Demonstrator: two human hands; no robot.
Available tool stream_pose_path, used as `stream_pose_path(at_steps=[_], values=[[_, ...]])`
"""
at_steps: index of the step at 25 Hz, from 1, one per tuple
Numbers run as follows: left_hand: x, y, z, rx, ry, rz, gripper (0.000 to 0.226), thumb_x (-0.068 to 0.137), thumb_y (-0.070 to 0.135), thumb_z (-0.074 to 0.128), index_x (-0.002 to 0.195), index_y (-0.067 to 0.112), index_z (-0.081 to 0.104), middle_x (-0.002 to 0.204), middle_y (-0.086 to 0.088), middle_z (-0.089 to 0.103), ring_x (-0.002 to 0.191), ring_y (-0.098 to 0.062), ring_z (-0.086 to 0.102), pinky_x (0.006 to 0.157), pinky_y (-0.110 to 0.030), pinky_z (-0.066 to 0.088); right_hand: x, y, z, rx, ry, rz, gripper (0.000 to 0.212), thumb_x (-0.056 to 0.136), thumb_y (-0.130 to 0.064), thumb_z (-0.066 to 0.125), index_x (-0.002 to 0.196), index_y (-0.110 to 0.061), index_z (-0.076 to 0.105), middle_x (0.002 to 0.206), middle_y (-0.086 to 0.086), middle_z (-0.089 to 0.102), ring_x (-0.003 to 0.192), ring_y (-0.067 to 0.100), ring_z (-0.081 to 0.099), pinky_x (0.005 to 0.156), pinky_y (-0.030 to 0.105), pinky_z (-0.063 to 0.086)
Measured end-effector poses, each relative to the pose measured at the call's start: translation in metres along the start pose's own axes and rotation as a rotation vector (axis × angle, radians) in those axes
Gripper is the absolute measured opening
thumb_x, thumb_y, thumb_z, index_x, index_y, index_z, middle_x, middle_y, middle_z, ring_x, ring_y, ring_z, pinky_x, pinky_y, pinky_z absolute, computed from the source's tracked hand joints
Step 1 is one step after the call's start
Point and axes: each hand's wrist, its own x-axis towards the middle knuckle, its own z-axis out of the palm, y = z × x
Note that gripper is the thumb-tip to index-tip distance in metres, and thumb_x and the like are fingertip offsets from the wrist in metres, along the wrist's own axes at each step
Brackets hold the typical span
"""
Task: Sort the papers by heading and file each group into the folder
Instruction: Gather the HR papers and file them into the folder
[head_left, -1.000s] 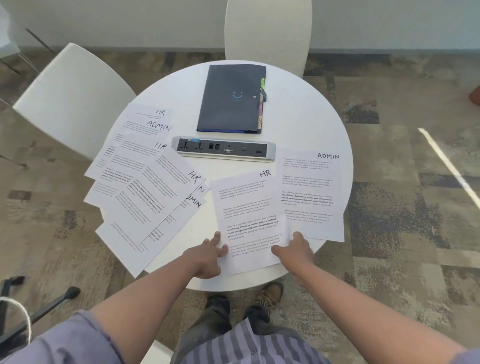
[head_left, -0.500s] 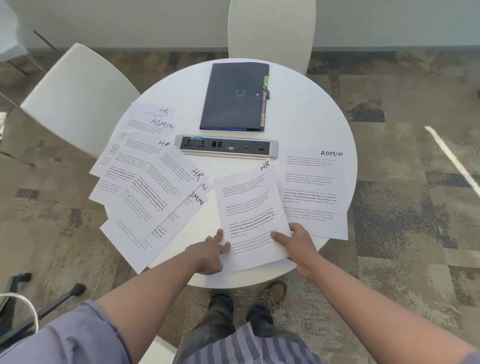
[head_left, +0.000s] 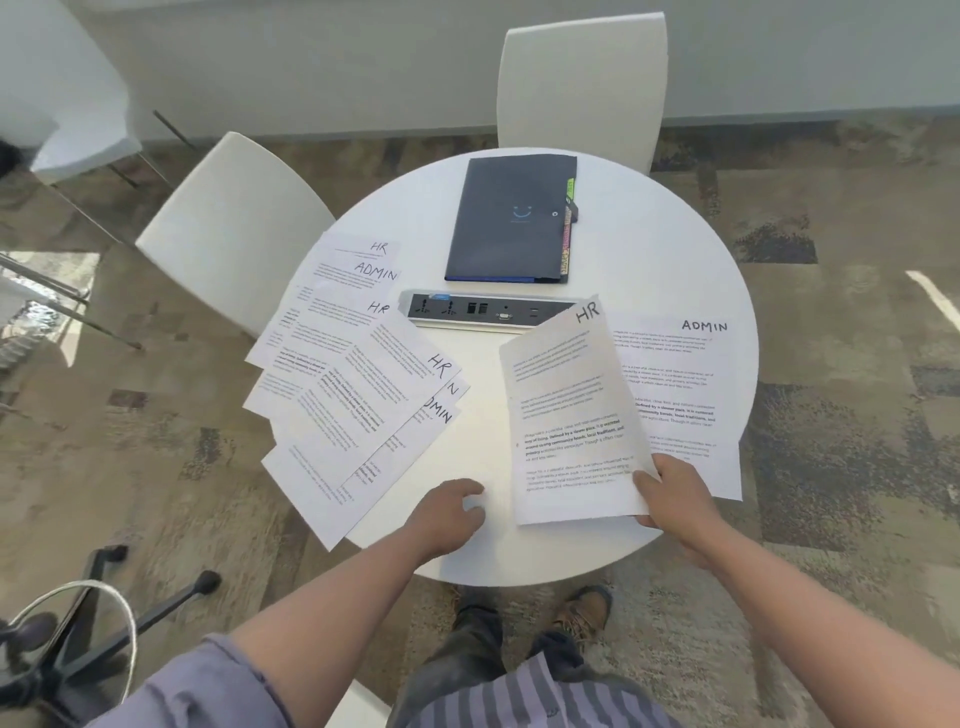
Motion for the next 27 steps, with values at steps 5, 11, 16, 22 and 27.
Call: stream_pose_path(at_steps=[5, 11, 16, 22, 27], values=[[-0.015, -0.026, -0.034, -0.301, 0.16, -0.113, 0.035, 0.098, 0.026, 0.059, 0.133, 0.02, 0.063, 0.138, 0.005, 0.059, 0.125, -0.014, 0.056, 0.104, -0.035, 0.049, -0.004, -0.027, -0.011, 0.22, -0.017, -0.05, 0.02, 0.106, -0.013, 0.049, 0.106, -0.025, 0.065, 0.115, -0.01, 0.069, 0.103, 0.016, 0.066, 0.07, 0.03, 0.059], [-0.023, -0.061, -0.097, -0.411, 0.315, -0.159, 0.034, 0.098, 0.02, 0.062, 0.131, 0.016, 0.06, 0.133, 0.002, 0.06, 0.119, -0.015, 0.055, 0.094, -0.029, 0.043, -0.009, -0.06, 0.033, 0.347, -0.054, -0.05, 0.02, 0.105, -0.01, 0.05, 0.107, -0.019, 0.068, 0.113, -0.001, 0.073, 0.09, 0.022, 0.064, 0.072, 0.035, 0.056], [-0.011, -0.11, -0.142, -0.354, 0.359, -0.192, 0.047, 0.096, 0.022, 0.065, 0.141, 0.012, 0.055, 0.139, -0.003, 0.059, 0.126, -0.02, 0.056, 0.095, -0.029, 0.043, -0.003, -0.077, 0.075, 0.366, -0.035, -0.004, 0.019, 0.105, -0.01, 0.051, 0.11, -0.018, 0.068, 0.113, 0.0, 0.073, 0.092, 0.021, 0.064, 0.075, 0.036, 0.055], [0.032, -0.17, -0.192, -0.246, 0.336, -0.139, 0.063, 0.093, 0.03, 0.07, 0.149, 0.013, 0.047, 0.148, -0.007, 0.049, 0.135, -0.025, 0.05, 0.101, -0.037, 0.047, 0.002, -0.102, 0.15, 0.444, 0.07, 0.099, 0.019, 0.106, -0.011, 0.052, 0.12, -0.012, 0.065, 0.117, 0.004, 0.07, 0.09, 0.021, 0.062, 0.072, 0.034, 0.055], [0.073, -0.192, -0.231, -0.031, 0.294, -0.106, 0.081, 0.082, 0.048, 0.078, 0.148, 0.017, 0.045, 0.151, -0.008, 0.042, 0.14, -0.034, 0.04, 0.104, -0.046, 0.047, -0.009, -0.134, 0.196, 0.533, 0.112, 0.125, 0.021, 0.107, -0.011, 0.051, 0.124, -0.015, 0.063, 0.118, 0.0, 0.069, 0.096, 0.018, 0.063, 0.073, 0.034, 0.054]])
